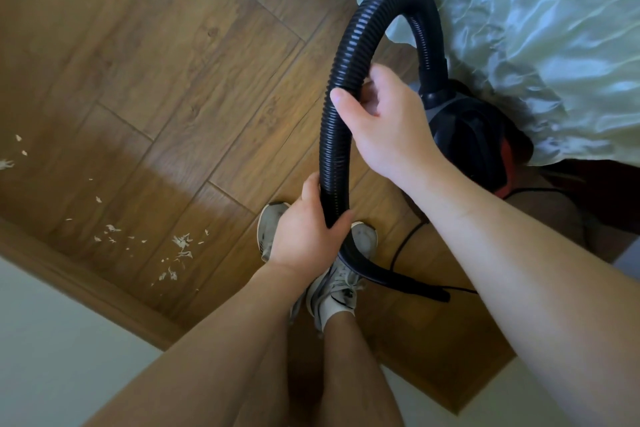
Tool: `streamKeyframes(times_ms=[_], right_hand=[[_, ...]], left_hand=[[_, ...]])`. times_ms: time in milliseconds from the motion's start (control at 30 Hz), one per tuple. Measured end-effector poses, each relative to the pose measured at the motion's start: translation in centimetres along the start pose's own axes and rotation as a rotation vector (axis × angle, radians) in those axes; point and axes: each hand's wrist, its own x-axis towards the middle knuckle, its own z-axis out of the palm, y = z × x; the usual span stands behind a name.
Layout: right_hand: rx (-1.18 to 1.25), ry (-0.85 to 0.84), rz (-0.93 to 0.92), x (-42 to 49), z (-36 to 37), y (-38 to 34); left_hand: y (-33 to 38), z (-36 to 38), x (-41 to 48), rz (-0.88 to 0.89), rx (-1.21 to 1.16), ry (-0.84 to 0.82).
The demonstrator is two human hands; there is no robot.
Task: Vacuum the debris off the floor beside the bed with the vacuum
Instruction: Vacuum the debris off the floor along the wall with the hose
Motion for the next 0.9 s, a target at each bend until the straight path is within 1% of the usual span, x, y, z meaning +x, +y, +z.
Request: streamKeyframes(times_ms=[100, 167, 267, 467, 700, 900], right_hand=[[0.032, 0.015, 0.005, 0.4, -0.1, -0.4], [0.075, 0.023, -0.001, 0.3, -0.1, -0.7], [0.106, -0.014, 0.001, -0.6, 0.3, -0.9], [0.044, -0.078, -0.001, -2.5, 1.0, -0.8], [-0.01, -0.045, -0.031, -2.0, 0.7, -1.1], [0.076, -0.002, -0.043, -0.5, -0.1, -2.5]], left_hand=[[0.1, 0.1, 0.1, -0.013, -0.004, 0.015], [0.2, -0.1, 0.2, 0.01, -0.016, 0.028], [0.5, -0.8, 0.6, 0.036, -0.018, 0.048], [1.7, -2.6, 1.6, 0.082, -0.041, 0.097], [1.4, -2.9, 1.3, 0.105, -0.106, 0.123], [0.4, -2.7, 0.8, 0.074, -0.103, 0.076]])
